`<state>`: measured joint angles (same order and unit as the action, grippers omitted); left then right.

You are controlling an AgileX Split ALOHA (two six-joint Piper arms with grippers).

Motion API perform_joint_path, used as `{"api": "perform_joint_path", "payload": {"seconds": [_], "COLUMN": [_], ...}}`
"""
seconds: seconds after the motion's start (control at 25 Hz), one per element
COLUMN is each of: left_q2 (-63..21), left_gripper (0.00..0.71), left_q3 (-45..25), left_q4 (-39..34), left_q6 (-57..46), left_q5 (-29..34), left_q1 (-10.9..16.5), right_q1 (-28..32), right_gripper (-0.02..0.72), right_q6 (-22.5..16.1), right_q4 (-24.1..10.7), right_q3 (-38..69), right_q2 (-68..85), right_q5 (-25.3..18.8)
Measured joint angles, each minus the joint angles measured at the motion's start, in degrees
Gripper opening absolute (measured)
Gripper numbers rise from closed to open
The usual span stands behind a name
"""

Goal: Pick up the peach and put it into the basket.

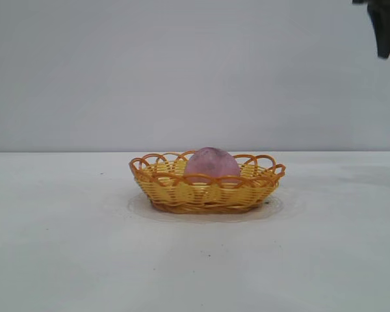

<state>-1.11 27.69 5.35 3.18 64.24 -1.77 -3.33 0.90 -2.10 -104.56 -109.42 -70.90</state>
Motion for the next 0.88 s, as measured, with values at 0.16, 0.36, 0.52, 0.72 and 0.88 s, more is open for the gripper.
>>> {"api": "perform_joint_path", "payload": {"seconds": [0.16, 0.36, 0.52, 0.72, 0.88], "left_q2": [0.0, 0.0, 0.0, 0.0, 0.0], "left_gripper": [0.339, 0.339, 0.339, 0.339, 0.339], "left_q3": [0.0, 0.0, 0.0, 0.0, 0.0], "left_q4": [0.0, 0.0, 0.0, 0.0, 0.0], "left_q6": [0.0, 0.0, 0.0, 0.0, 0.0], "left_q5": [0.0, 0.0, 0.0, 0.0, 0.0], "left_q1": [0.0, 0.0, 0.0, 0.0, 0.0], "right_q1": [0.0, 0.0, 0.0, 0.0, 0.0], "right_gripper": [0.457, 0.457, 0.457, 0.457, 0.457], "right_q6": [-0.1, -0.9, -1.4, -1.4, -1.4], "right_q4": [0.0, 0.0, 0.1, 0.2, 0.2], "right_q3": [5.6, 15.9, 24.6, 36.6, 45.1], "right_q2": [7.6, 19.1, 31.1, 47.2, 57.9], "right_q5": [-0.1, -0.3, -0.4, 0.1, 1.2]}}
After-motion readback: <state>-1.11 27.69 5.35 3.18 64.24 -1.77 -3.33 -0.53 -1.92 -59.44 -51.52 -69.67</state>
